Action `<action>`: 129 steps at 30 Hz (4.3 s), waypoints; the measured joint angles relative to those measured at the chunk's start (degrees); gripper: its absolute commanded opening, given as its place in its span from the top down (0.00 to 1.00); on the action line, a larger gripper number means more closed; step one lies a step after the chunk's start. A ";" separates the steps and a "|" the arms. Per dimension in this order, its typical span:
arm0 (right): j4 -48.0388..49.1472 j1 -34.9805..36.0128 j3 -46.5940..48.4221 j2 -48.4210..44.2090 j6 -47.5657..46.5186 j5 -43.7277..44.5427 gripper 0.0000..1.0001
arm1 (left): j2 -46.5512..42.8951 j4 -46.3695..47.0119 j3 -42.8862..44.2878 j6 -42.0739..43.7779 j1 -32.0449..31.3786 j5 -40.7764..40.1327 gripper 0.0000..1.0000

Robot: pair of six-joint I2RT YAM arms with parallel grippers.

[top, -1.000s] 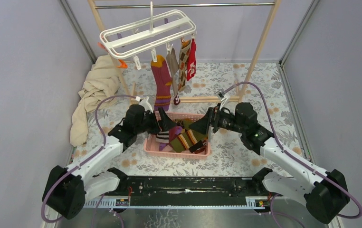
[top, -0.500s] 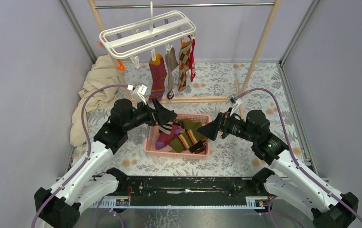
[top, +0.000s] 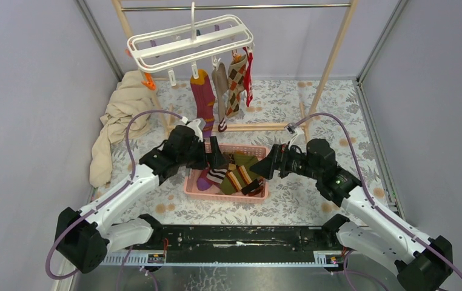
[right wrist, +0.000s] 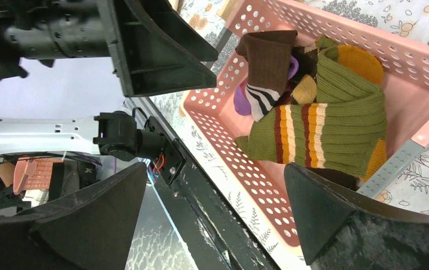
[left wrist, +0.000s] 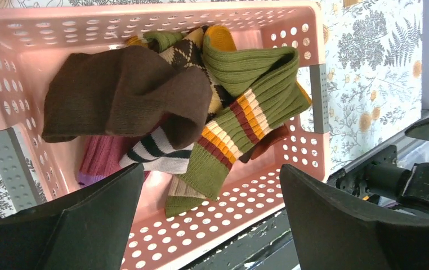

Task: Remove the socks clipped to the hanger
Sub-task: Place the sock in the bin, then remove the sock from the hanger.

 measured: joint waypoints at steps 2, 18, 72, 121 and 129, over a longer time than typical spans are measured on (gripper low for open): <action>0.31 0.00 -0.20 0.70 -0.20 -0.04 0.00 | 0.74 -2.10 1.97 0.70 -1.79 -2.58 0.01; 1.25 0.81 -0.57 8.98 -5.51 1.31 0.00 | -16.61 -7.13 4.55 -1.97 -6.82 -16.17 0.02; 24.98 17.00 24.41 45.22 -14.67 28.59 0.14 | -20.79 2.54 -6.82 -4.31 17.14 -6.14 0.01; 24.76 22.58 45.94 67.23 -14.38 53.51 0.00 | -23.08 2.16 -5.09 -4.52 19.89 -5.57 0.02; 24.35 21.44 47.25 71.25 -12.20 53.37 0.10 | -23.23 2.10 -5.03 -4.52 20.44 -4.66 0.02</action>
